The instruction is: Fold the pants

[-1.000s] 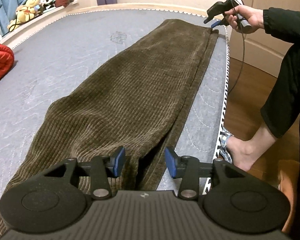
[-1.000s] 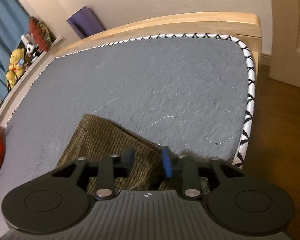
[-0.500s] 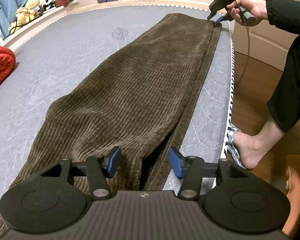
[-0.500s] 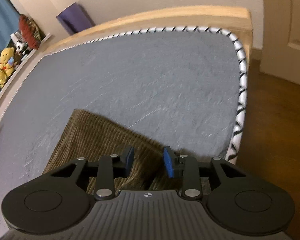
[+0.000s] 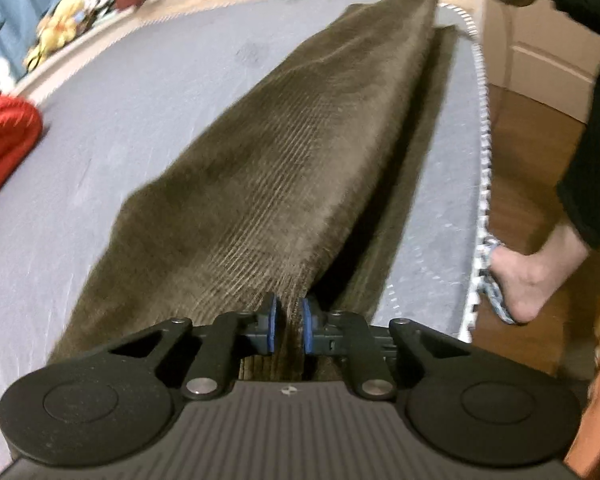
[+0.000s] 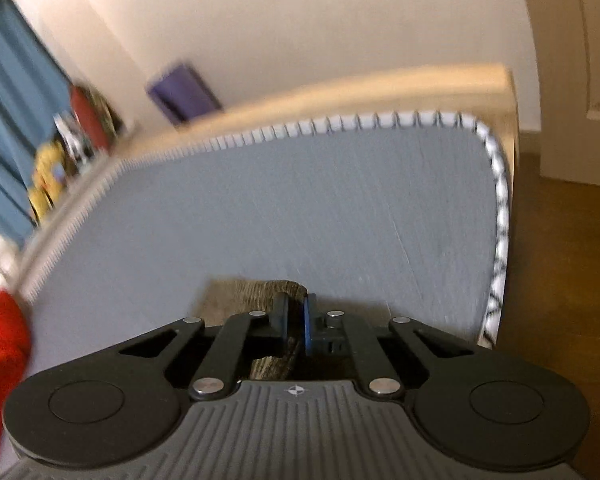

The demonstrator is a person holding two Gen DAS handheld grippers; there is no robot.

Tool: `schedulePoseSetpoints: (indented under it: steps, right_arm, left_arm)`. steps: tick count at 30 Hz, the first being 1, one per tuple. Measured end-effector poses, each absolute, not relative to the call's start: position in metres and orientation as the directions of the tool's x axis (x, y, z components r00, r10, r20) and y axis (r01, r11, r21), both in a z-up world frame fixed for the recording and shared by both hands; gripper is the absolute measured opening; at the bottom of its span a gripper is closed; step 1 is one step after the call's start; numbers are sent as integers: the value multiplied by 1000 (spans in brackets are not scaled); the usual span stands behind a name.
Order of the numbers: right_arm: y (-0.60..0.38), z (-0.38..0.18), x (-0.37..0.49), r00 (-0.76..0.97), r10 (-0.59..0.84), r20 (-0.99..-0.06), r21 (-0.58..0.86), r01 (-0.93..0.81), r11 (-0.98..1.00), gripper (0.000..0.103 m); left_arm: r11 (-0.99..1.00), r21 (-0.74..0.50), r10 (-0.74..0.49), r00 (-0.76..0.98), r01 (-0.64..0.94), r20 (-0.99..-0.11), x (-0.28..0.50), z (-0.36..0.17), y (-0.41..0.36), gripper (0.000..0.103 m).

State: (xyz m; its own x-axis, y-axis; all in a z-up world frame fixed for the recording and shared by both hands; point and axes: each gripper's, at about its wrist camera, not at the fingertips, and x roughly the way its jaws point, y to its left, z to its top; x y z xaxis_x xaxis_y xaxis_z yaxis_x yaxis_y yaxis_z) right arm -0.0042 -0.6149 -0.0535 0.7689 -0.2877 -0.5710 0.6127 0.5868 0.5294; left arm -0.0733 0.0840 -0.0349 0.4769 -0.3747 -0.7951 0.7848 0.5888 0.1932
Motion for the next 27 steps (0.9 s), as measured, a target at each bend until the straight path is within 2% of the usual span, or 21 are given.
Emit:
schedulePoseSetpoints:
  steps: [1,3,6,8,10,11,13,15,16,17,20,24,27]
  right_arm:
    - [-616,-53,-6,747,-318,-584,500,640,584,7]
    - [-620,-69,0,664,-333,-670,427,711,559,7]
    - [-625,-109,11,522,-289,-803,326,789,521,10]
    - [-626,-109,9,511,-317,-799,321,809,493,23]
    - [-620,-90,11,526,-388,-757,292,803,519,24]
    - [-613,-79,11,554,-422,-718,284,786,549,26]
    - [-599,-60,16,638,-423,-644,304,721,623,32]
    - [-584,-48,23,702,-387,-598,326,654,682,34]
    - [-574,-43,28,732,-355,-581,336,614,714,37]
    - [-567,-40,33,755,-322,-571,347,578,739,39]
    - [-544,-34,50,795,-237,-559,366,492,790,39]
    - [-527,-28,64,810,-185,-557,378,446,811,40]
    - [-530,-31,69,808,-171,-564,388,441,809,43]
  left_arm:
    - [575,174,-388,454,799,-802,-76,-33,85,13]
    - [536,173,-369,413,826,-832,-80,-44,82,13]
    - [510,197,-274,375,837,-886,-83,-71,81,24]
    - [525,157,-332,372,837,-867,-84,-58,92,47]
    - [579,64,-438,377,813,-816,-80,-34,112,60]
    - [605,26,-482,392,796,-783,-79,-21,126,61]
    - [650,0,-504,430,760,-749,-75,-7,150,61]
    - [704,6,-457,459,710,-761,-70,-7,180,51]
    - [729,12,-420,460,685,-782,-68,-12,194,39]
    - [749,21,-374,449,663,-812,-67,-21,208,33]
    - [728,201,-102,393,656,-914,-77,-67,241,31]
    - [782,124,-162,391,610,-906,-91,-54,269,30]
    - [837,108,-220,511,536,-831,-93,-29,277,31]
